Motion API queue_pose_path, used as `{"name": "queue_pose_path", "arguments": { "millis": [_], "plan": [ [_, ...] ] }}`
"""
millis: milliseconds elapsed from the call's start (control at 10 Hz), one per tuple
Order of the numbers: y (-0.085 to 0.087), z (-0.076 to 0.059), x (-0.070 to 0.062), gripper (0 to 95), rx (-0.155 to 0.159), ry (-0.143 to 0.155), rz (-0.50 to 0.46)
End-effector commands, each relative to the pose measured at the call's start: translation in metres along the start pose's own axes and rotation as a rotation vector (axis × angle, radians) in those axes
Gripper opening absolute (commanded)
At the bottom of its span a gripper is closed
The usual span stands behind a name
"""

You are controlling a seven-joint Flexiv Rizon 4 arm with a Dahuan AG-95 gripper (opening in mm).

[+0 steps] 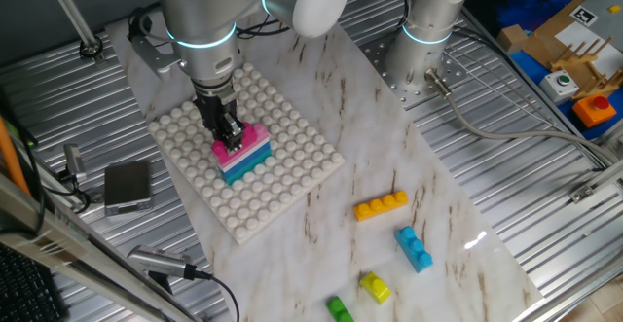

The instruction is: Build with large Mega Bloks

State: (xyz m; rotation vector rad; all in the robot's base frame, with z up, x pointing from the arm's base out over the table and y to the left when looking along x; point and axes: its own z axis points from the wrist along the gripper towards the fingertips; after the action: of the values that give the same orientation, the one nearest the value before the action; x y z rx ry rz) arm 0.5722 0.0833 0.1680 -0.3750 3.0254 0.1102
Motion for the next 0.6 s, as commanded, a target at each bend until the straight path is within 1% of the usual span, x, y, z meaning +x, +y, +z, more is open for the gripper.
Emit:
{"name": "queue_pose_path", "arguments": {
  "millis": [100,200,600],
  "plan": [
    [0.0363,-0.0712,-0.0063,95.0,-0.007,0.08,-0.026],
    [0.0362,-0.0711,-0.0063,95.0,-0.002,0.082,-0.032],
    [0.0361,-0.071,-0.0061,95.0,0.002,0.081,-0.054]
  ]
}}
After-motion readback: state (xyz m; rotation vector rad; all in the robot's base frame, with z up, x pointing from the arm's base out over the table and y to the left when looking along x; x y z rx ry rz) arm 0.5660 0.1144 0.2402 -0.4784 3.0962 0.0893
